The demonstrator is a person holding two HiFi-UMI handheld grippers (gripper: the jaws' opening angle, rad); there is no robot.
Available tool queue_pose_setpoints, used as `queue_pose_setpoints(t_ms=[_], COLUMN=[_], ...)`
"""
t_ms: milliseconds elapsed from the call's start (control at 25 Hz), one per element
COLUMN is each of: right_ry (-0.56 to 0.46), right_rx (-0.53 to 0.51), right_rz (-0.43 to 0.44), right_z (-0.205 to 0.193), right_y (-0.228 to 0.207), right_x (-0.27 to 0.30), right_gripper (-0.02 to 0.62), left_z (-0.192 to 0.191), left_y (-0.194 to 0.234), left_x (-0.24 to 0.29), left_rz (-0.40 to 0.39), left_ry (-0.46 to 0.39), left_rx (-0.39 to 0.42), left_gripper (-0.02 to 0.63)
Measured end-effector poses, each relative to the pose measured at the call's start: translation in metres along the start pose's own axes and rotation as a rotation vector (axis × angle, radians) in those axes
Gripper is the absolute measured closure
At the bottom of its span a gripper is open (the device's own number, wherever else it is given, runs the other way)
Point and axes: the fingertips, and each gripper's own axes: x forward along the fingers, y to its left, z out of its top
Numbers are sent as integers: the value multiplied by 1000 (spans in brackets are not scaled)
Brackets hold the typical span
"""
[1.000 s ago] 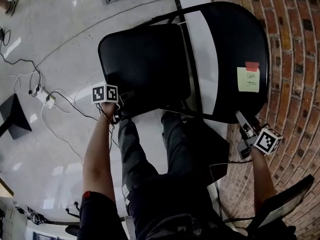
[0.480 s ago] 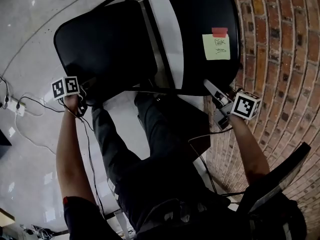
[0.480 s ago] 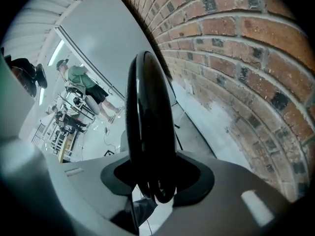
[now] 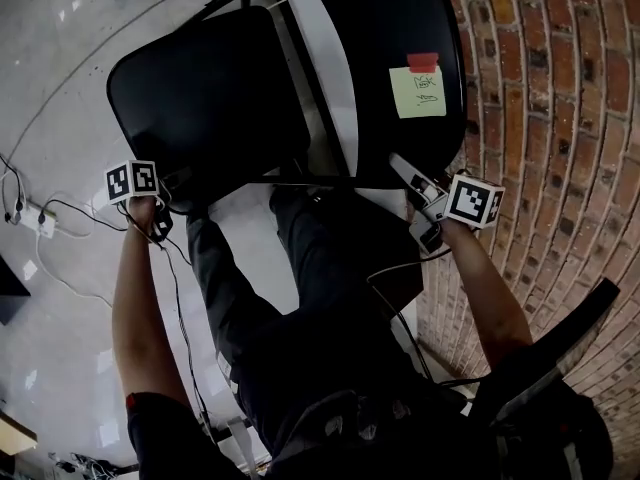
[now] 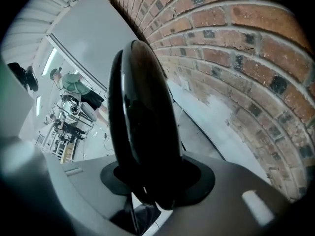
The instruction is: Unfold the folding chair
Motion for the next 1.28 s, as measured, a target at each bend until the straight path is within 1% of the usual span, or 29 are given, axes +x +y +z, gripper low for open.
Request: queue_pose_setpoints(t_ms=[120, 240, 320, 400, 480, 640, 720, 760, 880, 960, 1000, 1040, 1080, 1120, 1160, 1200, 1280], right_ry=[16, 20, 25, 26, 23, 42, 49, 40, 27, 30, 35, 40, 43, 44, 44, 41, 15], right_rx=[-9, -9, -4, -5, -15, -73, -71, -56, -2, 12, 19, 32, 45, 56, 65, 79, 143], right_rz=[-3, -12, -29, -28, -16, -32, -34, -27, -37, -50, -66, -84, -88, -86, -89, -94, -102], right_z=[-1, -2, -2, -1, -1, -4, -6, -5, -3, -2, -3, -4, -5, -6, -7, -8, -9], right_y=[-2, -6, -7, -7, -7, -19, -25, -20, -10, -11, -12, -14, -15, -14, -14, -15, -20], right_x=[3, 1, 0, 2, 2, -2, -1, 1, 4, 5, 3, 1, 0, -1, -2, -3, -4], right_gripper=[426, 426, 426, 426, 428, 430, 431, 431, 430, 428, 424, 418, 409, 396, 383, 366, 313], left_z=[-2, -4, -5, -5, -6, -6, -6, -5, -5, -8, -10, -13, -15, -17, -19, -19, -14], left_y=[2, 5, 9, 13, 13, 11, 12, 12, 13, 14, 15, 15, 13, 12, 11, 10, 9], left_x=[-2, 0, 3, 6, 11, 17, 17, 17, 9, -2, -9, -17, -26, -36, -45, -55, -76], left_rz=[29, 83, 100, 94, 71, 33, 33, 40, 73, 102, 122, 140, 152, 158, 164, 174, 220], left_ry=[9, 43, 58, 54, 49, 51, 59, 62, 70, 86, 93, 93, 90, 89, 91, 94, 86], left_rx=[16, 58, 46, 0, -35, -55, -47, -37, 2, 36, 60, 85, 105, 119, 126, 132, 157], left_gripper=[58, 58, 46, 24, 24, 23, 23, 23, 23, 33, 64, 77, 121, 181, 209, 220, 289])
